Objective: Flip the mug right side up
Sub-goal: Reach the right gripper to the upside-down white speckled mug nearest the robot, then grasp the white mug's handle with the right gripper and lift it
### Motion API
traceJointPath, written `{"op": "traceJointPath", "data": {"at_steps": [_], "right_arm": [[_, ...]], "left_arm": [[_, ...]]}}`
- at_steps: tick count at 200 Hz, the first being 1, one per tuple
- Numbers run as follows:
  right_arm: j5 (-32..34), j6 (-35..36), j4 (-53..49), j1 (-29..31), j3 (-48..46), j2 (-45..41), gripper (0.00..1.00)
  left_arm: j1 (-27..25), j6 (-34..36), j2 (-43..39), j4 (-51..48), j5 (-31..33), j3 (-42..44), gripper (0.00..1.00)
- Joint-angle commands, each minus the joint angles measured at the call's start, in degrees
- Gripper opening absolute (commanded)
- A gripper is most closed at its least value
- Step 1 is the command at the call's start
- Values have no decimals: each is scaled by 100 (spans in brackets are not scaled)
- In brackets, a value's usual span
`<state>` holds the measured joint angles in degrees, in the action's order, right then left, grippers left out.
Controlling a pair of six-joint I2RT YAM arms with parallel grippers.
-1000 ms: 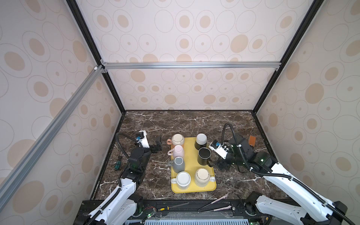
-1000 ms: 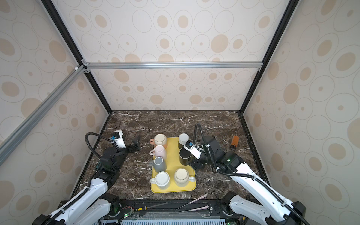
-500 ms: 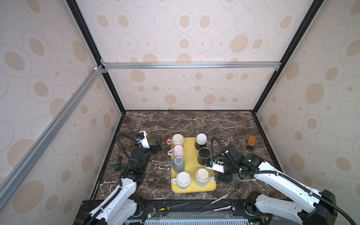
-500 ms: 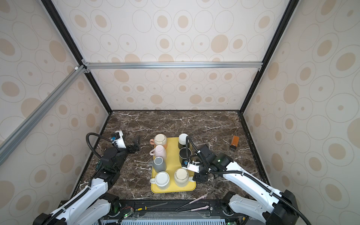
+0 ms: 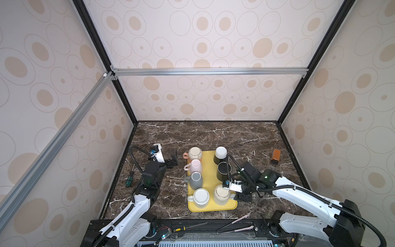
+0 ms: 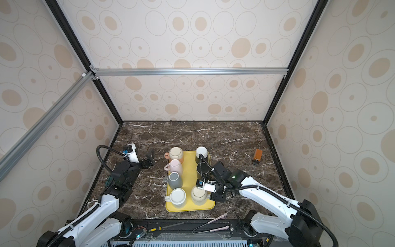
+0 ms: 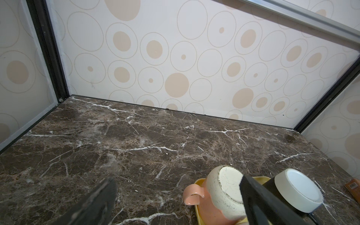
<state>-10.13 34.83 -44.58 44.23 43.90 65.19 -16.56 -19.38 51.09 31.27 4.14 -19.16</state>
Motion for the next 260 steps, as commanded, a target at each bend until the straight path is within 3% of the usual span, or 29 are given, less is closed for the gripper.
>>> {"op": "traceJointPath", "data": {"at_steps": [1,85,260], "right_arm": [[81,57,-103,68,22,126,59],[469,-37,242,336,-92,483,47],[372,-249,441,525,-61,827,41]], "left_arm": [[-27,115,-13,152,60,35,100],[-31,86,79,196,227,123,100],[-32,65,54,314,272,263,100]]}}
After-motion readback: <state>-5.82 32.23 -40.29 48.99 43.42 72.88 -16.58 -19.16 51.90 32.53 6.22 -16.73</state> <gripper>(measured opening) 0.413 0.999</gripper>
